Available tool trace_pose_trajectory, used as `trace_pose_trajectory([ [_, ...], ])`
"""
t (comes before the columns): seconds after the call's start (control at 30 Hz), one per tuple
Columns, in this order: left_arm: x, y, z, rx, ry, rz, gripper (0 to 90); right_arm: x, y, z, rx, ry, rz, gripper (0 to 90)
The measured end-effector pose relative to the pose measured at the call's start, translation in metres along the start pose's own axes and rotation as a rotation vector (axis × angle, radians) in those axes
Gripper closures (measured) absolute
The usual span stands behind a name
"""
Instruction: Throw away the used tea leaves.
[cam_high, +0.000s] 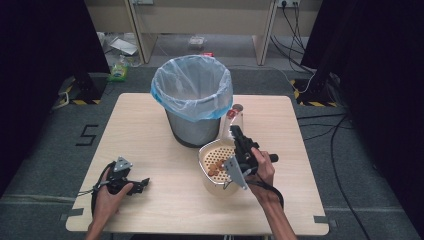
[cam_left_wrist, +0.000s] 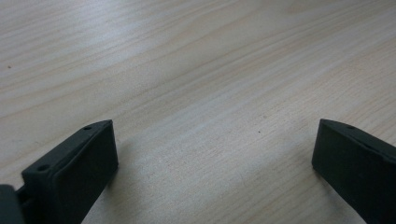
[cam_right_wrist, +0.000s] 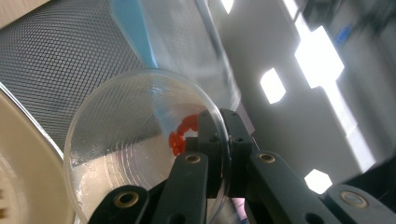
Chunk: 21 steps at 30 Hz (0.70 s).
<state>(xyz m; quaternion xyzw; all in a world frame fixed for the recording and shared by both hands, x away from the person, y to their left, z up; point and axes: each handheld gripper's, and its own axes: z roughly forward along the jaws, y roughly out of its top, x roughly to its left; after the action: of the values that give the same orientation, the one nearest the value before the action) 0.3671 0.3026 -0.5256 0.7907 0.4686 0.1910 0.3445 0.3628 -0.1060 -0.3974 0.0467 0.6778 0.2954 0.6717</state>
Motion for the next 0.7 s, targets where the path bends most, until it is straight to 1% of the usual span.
trace_pose_trajectory([
  [0.03,0.000,0.000,0.000,0.000,0.000,0.000,0.0,-0.004,-0.001,0.001,0.019,0.016,0.077,88.5],
  [0.07,0.000,0.000,0.000,0.000,0.000,0.000,0.0,-0.011,-0.004,0.004,0.059,0.053,0.192,88.5],
  [0.1,0.000,0.000,0.000,0.000,0.000,0.000,0.0,-0.011,-0.004,0.004,0.059,0.053,0.192,88.5],
  [0.13,0.000,0.000,0.000,0.000,0.000,0.000,0.0,-0.013,-0.006,0.005,0.065,0.062,0.246,88.5],
  [0.17,0.000,0.000,0.000,0.000,0.000,0.000,0.0,-0.016,-0.007,0.006,0.081,0.074,0.280,88.4],
  [0.2,0.000,0.000,0.000,0.000,0.000,0.000,0.0,-0.017,-0.009,0.007,0.087,0.081,0.300,88.4],
  [0.37,0.000,0.000,0.000,0.000,0.000,0.000,0.0,-0.027,-0.023,0.011,0.121,0.129,0.473,88.4],
  [0.43,0.000,0.000,0.000,0.000,0.000,0.000,0.0,-0.031,-0.029,0.012,0.129,0.141,0.521,88.4],
  [0.47,0.000,0.000,0.000,0.000,0.000,0.000,0.0,-0.036,-0.035,0.014,0.139,0.156,0.591,88.4],
  [0.5,0.000,0.000,0.000,0.000,0.000,0.000,0.0,-0.036,-0.035,0.014,0.139,0.156,0.591,88.4],
  [0.53,0.000,0.000,0.000,0.000,0.000,0.000,0.0,-0.038,-0.038,0.016,0.140,0.163,0.626,88.4],
  [0.57,0.000,0.000,0.000,0.000,0.000,0.000,0.0,-0.041,-0.040,0.017,0.146,0.167,0.652,88.4],
  [0.67,0.000,0.000,0.000,0.000,0.000,0.000,0.0,-0.048,-0.044,0.021,0.163,0.186,0.692,88.3],
  [0.7,0.000,0.000,0.000,0.000,0.000,-0.001,0.0,-0.052,-0.046,0.023,0.163,0.191,0.714,88.3],
])
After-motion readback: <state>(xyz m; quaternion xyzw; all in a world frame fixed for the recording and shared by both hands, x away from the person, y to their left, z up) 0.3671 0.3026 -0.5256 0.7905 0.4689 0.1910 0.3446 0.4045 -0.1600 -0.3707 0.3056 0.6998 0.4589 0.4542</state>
